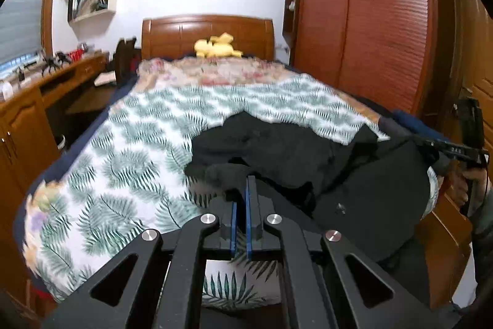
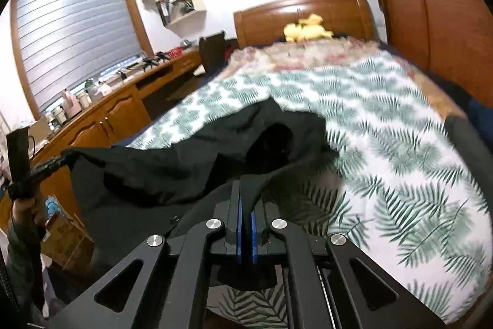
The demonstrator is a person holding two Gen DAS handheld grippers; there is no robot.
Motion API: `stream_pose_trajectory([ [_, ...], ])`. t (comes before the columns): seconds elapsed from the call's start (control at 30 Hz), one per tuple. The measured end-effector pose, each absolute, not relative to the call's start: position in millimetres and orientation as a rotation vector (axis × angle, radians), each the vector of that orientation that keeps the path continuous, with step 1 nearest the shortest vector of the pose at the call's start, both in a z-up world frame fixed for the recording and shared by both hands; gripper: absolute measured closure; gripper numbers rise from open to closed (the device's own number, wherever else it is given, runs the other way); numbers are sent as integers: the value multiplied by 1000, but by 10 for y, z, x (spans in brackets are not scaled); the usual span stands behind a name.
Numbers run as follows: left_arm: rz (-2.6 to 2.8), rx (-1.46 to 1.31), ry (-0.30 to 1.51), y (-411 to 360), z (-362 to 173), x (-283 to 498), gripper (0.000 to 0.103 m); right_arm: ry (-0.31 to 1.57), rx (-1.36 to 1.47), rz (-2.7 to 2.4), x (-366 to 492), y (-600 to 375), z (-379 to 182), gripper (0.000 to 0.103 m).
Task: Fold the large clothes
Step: 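Lift the hem with both grippers and fold it toward the collar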
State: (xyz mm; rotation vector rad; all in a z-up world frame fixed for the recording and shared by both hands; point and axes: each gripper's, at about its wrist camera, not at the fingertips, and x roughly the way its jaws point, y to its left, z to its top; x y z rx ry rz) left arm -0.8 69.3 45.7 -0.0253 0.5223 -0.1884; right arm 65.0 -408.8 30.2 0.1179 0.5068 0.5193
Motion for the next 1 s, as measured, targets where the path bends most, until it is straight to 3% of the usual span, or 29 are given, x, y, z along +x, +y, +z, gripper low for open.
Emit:
stream_pose_trajectory([
  [0.23, -214, -22, 409, 755, 987, -444, 98, 399, 75, 505, 58, -4374, 634, 99],
  [0.47, -201, 12, 372, 744, 1106, -530, 98, 343, 24, 499, -364, -4521, 589, 99],
  [1.0, -101, -25, 464, 915, 612, 663, 98, 414, -29, 399, 1158, -4146, 287, 99],
])
